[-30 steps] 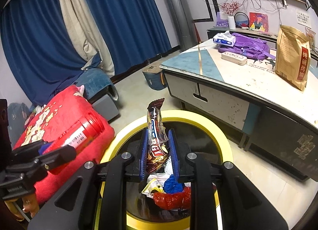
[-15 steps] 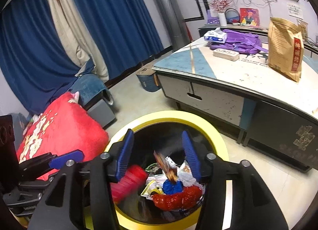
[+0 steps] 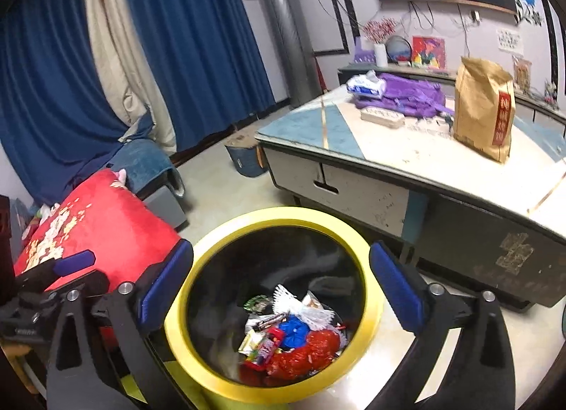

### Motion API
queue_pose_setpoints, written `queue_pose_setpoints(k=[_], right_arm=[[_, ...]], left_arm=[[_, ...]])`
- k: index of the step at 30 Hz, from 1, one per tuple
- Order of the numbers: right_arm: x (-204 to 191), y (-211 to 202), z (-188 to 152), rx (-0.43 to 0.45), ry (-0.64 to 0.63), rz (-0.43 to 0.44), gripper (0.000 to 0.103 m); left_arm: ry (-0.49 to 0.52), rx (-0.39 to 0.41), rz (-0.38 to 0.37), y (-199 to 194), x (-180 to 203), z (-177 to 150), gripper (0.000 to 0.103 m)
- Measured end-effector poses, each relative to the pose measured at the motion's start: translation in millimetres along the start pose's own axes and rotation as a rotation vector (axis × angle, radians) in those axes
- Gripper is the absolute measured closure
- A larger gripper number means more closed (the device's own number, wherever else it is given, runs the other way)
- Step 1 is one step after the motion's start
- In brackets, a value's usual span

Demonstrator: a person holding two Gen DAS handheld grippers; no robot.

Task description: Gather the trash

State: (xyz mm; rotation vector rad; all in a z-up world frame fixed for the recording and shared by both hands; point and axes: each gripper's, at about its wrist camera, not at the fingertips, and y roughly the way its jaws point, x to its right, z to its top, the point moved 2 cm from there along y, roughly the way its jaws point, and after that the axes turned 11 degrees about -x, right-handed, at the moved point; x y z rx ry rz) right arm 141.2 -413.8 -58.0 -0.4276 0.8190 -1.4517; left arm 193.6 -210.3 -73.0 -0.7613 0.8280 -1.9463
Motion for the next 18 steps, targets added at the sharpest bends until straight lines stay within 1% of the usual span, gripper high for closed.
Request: queue_pose_setpoints(k=[4, 7, 10, 12, 15, 18], right_arm=[[-40.0, -15.1, -6.2, 0.024, -0.107, 0.048, 0.006], [-67.2, -22.5, -11.6, 0.030, -0.156, 0.080, 0.006], [-86.8, -24.9, -20.2, 0.017, -0.146, 0.114, 0.006], [-97.9, -27.5, -24.6, 0.026, -0.146, 0.113, 0.006], [-118.5, -38.5, -32.0, 0.112, -0.186, 0.087, 0.006], [-133.4, -50.2, -38.0, 0.197, -0.217, 0.051, 0.006]], left_arm=[[-0.068, 0.041, 0.065, -23.1, -25.9, -8.3, 0.011], [-0.104, 0.086, 0.110, -43.9, -41.4, -13.8, 0.011], [-0.126, 0.136, 0.151, -66.1, -52.8, -20.8, 0.011], [-0.131, 0.167, 0.175, -79.2, -57.9, -24.7, 0.011], [-0.136, 0.213, 0.202, -97.7, -64.4, -32.8, 0.011], [-0.118, 0.275, 0.223, -115.9, -68.4, -47.0, 0.011]])
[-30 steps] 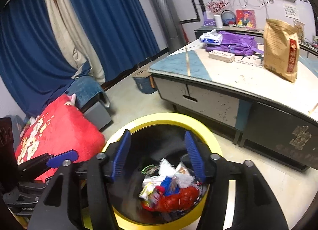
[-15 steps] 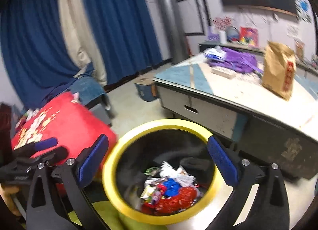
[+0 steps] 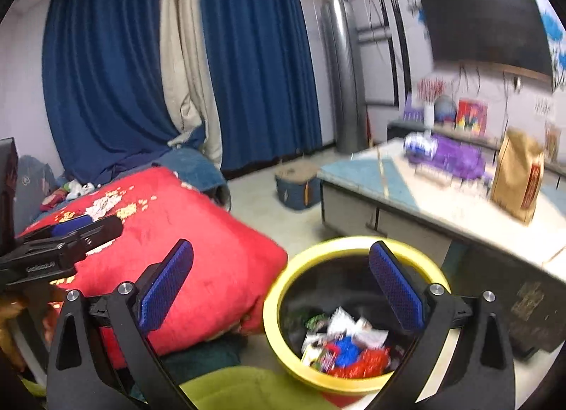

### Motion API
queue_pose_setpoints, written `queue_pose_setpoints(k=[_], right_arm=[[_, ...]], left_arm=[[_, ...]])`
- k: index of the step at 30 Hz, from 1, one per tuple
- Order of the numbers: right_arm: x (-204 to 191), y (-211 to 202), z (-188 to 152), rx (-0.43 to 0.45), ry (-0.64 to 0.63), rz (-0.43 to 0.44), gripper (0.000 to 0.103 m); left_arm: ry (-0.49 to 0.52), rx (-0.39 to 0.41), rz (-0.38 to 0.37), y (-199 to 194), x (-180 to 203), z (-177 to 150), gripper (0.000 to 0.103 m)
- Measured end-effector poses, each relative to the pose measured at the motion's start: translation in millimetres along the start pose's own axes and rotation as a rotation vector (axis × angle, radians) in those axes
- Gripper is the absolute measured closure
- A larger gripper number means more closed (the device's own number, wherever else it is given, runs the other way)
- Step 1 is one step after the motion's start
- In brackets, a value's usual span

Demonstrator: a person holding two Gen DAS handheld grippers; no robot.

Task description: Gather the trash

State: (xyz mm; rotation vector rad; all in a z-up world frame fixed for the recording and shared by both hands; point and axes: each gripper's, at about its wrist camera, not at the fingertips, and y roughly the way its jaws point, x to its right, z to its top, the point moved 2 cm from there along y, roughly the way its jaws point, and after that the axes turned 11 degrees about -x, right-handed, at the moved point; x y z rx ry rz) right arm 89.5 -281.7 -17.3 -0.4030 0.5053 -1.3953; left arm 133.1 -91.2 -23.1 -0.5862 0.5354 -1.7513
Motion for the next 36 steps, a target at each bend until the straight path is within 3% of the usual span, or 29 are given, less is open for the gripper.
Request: queue_pose_setpoints(k=[9, 15, 20, 36], right_arm=[[-35.3, -27.9, -8.9, 0.157, -0.058, -0.059, 0.006], [-61.9, -41.4, -20.3, 0.225, -0.150, -0.022, 0.006], [-71.4, -42.2, -22.6, 0.221, -0.167, 0.000, 0.006], [-69.7, -34.8, -23.6, 0.183, -0.132, -0.019, 0.006]], left_arm=[[0.010, 0.086, 0.028, -38.9, -21.5, -23.5, 0.011], [-0.044, 0.139, 0.080, -64.7, -42.4, -43.3, 0.011], [-0.071, 0.173, 0.090, -74.3, -48.8, -47.0, 0.011], [-0.043, 0.175, 0.088, -73.6, -42.7, -46.4, 0.011]])
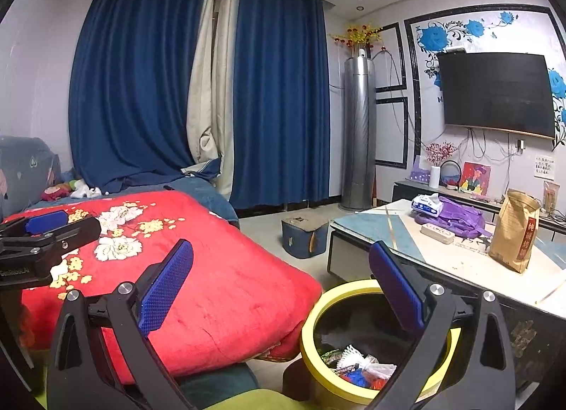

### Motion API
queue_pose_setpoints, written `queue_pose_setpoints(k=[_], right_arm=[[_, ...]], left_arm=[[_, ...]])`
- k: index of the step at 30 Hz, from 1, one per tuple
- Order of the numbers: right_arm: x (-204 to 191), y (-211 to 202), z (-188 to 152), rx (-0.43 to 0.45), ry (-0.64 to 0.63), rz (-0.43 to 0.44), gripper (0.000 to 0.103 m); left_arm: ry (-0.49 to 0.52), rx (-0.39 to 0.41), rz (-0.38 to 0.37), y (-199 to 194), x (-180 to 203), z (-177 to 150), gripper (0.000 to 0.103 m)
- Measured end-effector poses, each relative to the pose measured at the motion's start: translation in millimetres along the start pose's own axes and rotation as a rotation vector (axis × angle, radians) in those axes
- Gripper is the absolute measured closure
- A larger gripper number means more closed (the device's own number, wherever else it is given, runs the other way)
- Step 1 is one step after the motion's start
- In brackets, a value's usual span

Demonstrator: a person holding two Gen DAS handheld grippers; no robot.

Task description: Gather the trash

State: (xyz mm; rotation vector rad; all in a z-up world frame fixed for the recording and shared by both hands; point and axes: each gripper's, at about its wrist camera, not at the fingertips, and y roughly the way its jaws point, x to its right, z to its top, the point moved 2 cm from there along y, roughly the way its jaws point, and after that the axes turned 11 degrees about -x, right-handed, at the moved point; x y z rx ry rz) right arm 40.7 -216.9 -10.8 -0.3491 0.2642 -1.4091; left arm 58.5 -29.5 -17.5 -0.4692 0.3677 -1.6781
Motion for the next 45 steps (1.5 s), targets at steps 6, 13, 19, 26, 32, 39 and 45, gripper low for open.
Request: queue_pose_setpoints(k=[6, 13, 19, 26, 32, 39, 45], right_arm=[[-1.1, 4.2, -0.1, -0.009, 0.004, -0.001, 0.006], [-0.4, 3.7, -0.5, -0.008, 0.003, -0.003, 0.006], [0.1, 3.8, -0.9, -0.002, -0.001, 0.002, 0.006], [0.4, 4.0, -1.2, -0.002, -0.002, 0.002, 0.006], [0.5, 4.8, -1.8, -0.005, -0.003, 0.005, 0.006], [0.5, 4.9, -1.7, -0.004, -0.003, 0.006, 0.006], [1.3, 5.2, -3.3, -0.005, -0.009, 0.010, 0.006]], left_arm=[[-0.002, -0.004, 0.005, 1.3, -2.8, 0.9, 0.011], [-0.004, -0.007, 0.008, 1.0, -2.2, 0.1, 0.011], [-0.004, -0.005, 0.012, 1.3, -2.6, 0.4, 0.011], [-0.008, -0.006, 0.017, 2.2, -4.0, 0.2, 0.011], [-0.008, -0.007, 0.017, 2.6, -4.9, 0.1, 0.011], [-0.006, -0.012, 0.028, 4.0, -3.8, 0.5, 0.011], [-0.006, -0.027, 0.015, 7.7, -3.8, -0.8, 0.011]])
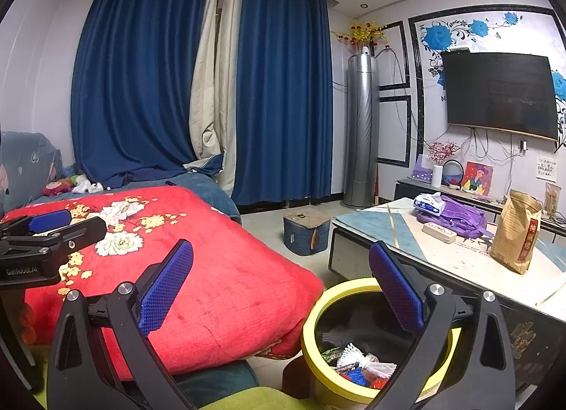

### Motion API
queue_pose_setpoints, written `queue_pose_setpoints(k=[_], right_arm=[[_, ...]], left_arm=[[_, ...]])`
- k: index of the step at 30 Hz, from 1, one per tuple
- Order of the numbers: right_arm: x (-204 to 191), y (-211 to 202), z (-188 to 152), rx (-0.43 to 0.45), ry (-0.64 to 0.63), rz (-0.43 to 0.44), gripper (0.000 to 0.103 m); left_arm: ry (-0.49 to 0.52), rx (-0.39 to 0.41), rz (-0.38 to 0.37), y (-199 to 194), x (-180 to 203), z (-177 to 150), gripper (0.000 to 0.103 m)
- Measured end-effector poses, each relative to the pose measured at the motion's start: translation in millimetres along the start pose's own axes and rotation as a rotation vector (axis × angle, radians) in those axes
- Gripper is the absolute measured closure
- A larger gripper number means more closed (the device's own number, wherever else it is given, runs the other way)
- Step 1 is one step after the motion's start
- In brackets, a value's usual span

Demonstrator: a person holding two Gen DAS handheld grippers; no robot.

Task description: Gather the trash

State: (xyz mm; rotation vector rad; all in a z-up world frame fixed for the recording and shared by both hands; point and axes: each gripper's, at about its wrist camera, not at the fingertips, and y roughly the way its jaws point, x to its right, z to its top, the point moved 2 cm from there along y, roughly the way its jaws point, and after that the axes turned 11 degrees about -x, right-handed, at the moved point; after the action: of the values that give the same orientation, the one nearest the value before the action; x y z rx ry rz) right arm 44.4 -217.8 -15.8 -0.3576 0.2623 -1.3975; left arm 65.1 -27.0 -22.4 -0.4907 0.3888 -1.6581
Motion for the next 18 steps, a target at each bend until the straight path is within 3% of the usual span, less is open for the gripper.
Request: queue_pose_setpoints(k=[11, 14, 16, 18], right_arm=[[-2.8, 10.6, 0.7, -0.037, -0.017, 0.022, 0.006], [-34.7, 22.3, 15.5, -0.054, -0.080, 0.127, 0.006], [-73.4, 34.6, 27.2, -0.094, -0.123, 0.249, 0.006], [-126.4, 49.0, 37.5, -0.157, -0.179, 0.390, 0.006]], left_arm=[[-0.058, -0.032, 0.053, 4.0, -10.4, -1.3, 0.011], [-0.141, -0.076, 0.110, 2.6, -43.0, 3.6, 0.011], [-0.235, -0.101, 0.198, -5.3, -89.6, 5.3, 0.011], [-0.375, -0.092, 0.366, -30.3, -160.6, -0.3, 0.011]])
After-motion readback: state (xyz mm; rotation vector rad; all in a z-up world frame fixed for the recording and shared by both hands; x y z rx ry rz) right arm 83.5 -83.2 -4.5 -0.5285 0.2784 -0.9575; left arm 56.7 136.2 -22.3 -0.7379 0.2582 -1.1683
